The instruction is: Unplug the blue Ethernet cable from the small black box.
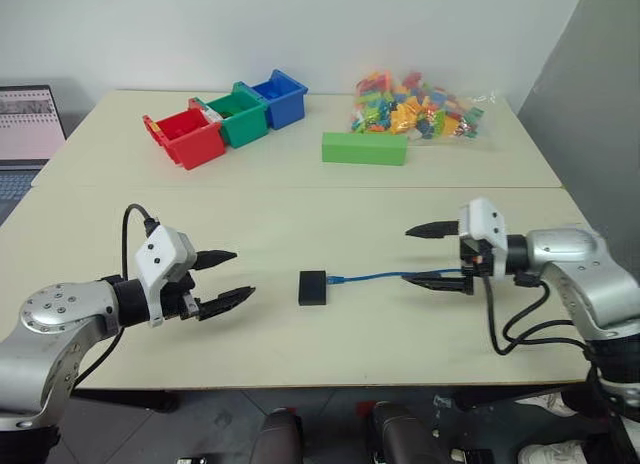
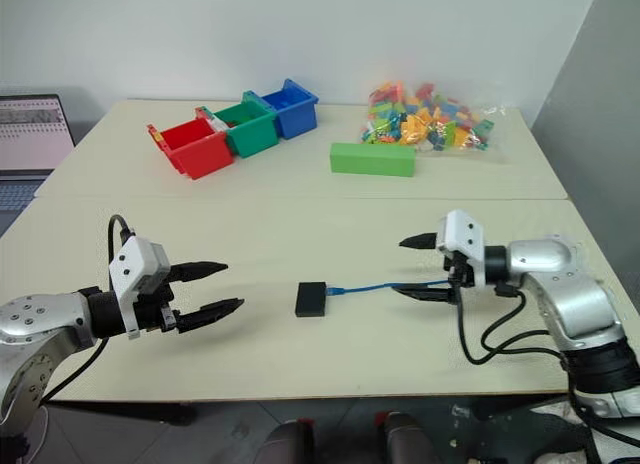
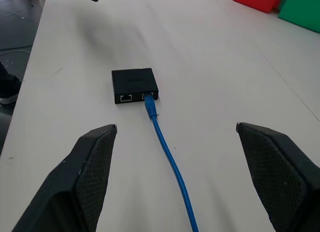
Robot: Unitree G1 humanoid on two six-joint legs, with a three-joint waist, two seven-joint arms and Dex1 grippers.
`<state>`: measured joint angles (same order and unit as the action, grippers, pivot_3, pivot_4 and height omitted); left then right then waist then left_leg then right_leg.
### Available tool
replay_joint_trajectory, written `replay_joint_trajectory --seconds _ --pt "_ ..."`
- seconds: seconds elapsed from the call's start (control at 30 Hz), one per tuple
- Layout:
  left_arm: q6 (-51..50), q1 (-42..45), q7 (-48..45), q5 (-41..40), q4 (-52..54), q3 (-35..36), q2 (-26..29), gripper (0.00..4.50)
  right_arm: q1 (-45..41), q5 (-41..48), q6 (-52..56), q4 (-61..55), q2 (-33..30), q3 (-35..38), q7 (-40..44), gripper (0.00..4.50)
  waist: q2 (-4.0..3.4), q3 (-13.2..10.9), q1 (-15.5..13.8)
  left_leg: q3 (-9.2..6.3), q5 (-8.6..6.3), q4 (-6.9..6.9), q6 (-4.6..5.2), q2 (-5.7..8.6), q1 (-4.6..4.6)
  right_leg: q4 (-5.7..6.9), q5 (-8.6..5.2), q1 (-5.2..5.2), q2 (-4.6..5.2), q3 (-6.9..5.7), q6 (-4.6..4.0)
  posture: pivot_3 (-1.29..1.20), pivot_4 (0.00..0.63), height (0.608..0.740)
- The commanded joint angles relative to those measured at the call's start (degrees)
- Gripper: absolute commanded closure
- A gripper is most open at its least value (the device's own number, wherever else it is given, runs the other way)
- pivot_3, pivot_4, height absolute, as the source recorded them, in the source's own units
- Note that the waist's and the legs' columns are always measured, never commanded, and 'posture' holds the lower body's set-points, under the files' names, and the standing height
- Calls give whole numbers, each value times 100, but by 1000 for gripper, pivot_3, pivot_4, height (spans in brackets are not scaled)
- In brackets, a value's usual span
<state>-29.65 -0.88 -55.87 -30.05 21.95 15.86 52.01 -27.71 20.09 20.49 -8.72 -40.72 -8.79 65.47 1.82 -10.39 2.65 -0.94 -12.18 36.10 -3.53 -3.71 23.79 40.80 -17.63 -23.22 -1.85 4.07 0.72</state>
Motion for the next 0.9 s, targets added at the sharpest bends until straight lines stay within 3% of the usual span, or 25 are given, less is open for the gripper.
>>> replay_joint_trajectory --seconds 0.03,0.2,0.5,0.6,0.9 --pt "191 -24 -338 -37 100 -45 120 642 -388 -442 35 242 511 -455 -403 457 -1 -1 10 1 0 1 0 0 1 0 0 -1 0 0 0 0 150 740" --pt "445 -278 -903 -8 88 -197 237 642 -806 -1291 -266 1175 1249 -1289 -701 457 -2 -1 42 1 0 0 0 -1 1 2 5 -2 -1 -1 -11 0 150 740" --pt "627 -398 -1056 91 155 -430 167 642 -1272 -1948 -787 2490 1955 -1738 -717 457 -3 -2 27 3 0 1 0 0 3 3 5 -5 0 -1 -13 0 150 740" --pt "690 -454 -1059 117 118 -464 150 620 -1326 -1994 -790 2622 2033 -1720 -612 949 -3 -2 29 2 0 0 0 0 2 5 6 -5 0 -2 -16 0 150 740" --pt "727 -463 -1034 135 -250 -535 1 620 -1348 -2155 -798 2628 2084 -1765 -462 3103 -3 -1 32 2 0 1 0 0 1 8 5 -5 0 -3 -15 0 150 740"
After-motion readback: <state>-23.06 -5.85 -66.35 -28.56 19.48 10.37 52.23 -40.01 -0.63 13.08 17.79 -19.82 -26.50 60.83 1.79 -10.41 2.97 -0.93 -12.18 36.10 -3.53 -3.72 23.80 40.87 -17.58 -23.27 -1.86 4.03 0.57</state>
